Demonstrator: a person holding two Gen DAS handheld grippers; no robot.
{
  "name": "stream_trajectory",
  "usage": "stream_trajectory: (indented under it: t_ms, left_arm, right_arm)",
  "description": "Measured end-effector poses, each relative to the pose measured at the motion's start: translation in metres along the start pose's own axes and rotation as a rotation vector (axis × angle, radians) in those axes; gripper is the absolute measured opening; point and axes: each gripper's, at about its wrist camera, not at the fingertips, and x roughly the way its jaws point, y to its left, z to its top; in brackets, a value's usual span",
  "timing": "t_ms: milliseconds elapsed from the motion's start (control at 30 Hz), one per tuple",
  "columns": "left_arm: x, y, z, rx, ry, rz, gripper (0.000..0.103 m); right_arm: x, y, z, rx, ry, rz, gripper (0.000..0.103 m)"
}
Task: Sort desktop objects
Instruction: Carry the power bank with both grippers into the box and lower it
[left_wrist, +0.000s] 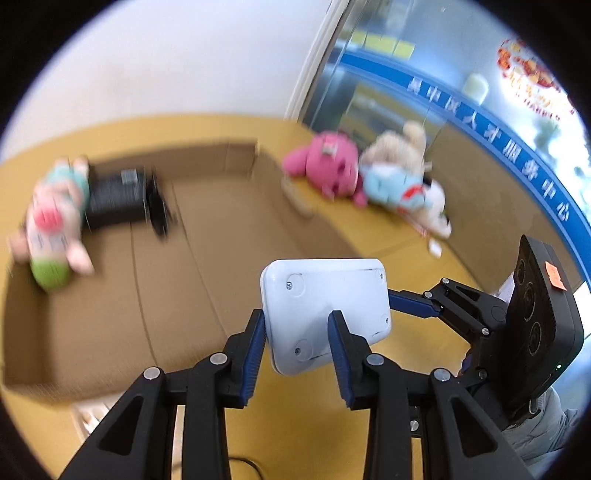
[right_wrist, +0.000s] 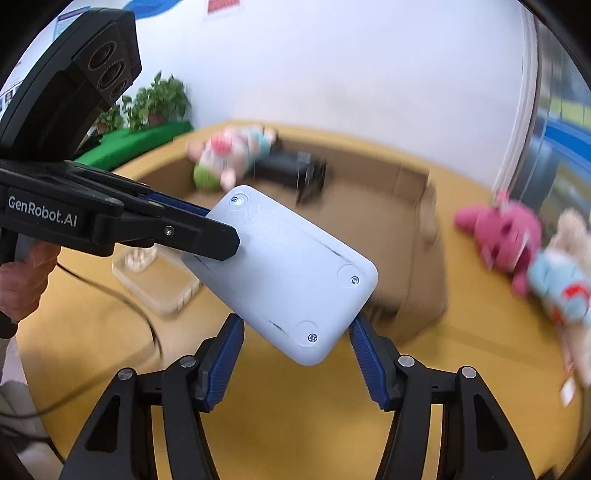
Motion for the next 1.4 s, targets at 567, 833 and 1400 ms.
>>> stream_trajectory:
  t_ms: [567,833,1400]
  left_arm:
    - [0.039,0.096,0.197,-0.050,-0.048,0.062,0.033]
    - [0.146,0.158,0.218,-0.158,0.126,0.065,0.031]
    - [0.250,0.193,0.190,-0.349,0.364,0.030,0.029]
  right_arm:
    - [0.104,-0.086,0.205,-0.116,-0.030,0.051,0.058]
    - [0.224,-0.135,0.211,-0.089,0.173,0.129,0.058]
    - [0.338,-0.169,0.154,0.075,0.494,0.195,0.057]
